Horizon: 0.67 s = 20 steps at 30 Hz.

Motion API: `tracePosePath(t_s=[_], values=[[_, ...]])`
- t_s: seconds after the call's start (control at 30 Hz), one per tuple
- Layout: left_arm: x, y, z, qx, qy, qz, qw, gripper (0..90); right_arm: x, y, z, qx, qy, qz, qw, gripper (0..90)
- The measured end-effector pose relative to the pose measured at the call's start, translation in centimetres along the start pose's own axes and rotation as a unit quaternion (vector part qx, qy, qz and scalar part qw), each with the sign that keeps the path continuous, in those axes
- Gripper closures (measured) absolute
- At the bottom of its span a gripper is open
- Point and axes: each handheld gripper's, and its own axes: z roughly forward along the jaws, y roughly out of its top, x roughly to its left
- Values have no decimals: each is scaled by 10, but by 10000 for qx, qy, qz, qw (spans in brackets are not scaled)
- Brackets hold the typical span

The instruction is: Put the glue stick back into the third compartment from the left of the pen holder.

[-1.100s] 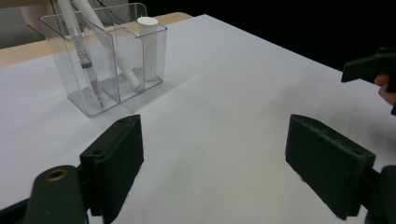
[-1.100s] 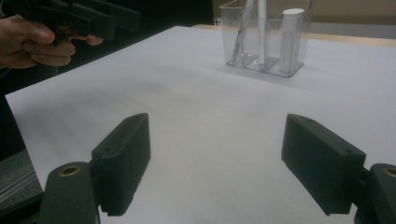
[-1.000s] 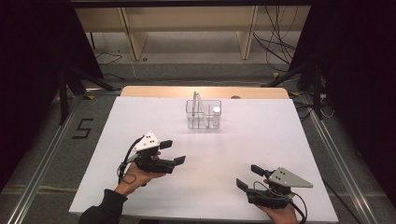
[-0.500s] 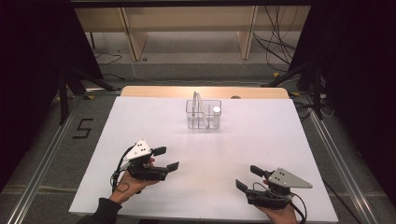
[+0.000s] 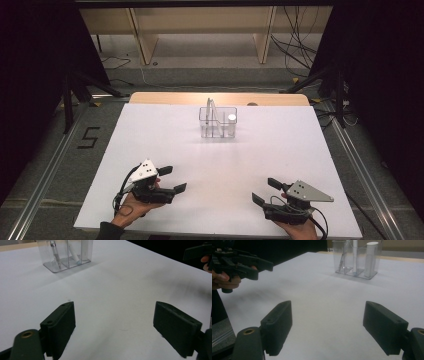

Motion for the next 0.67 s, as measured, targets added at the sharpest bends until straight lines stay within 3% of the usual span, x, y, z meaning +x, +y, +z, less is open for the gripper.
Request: tracePosePath(t_s=[0.23, 0.67], values=[[7, -3, -5, -108, 47, -192, 9997, 172, -1, 0, 0, 5, 10, 10, 10000, 243], [5, -5, -1, 30, 54, -93, 9999, 172, 0, -1, 0, 16, -6, -29, 10000, 237]])
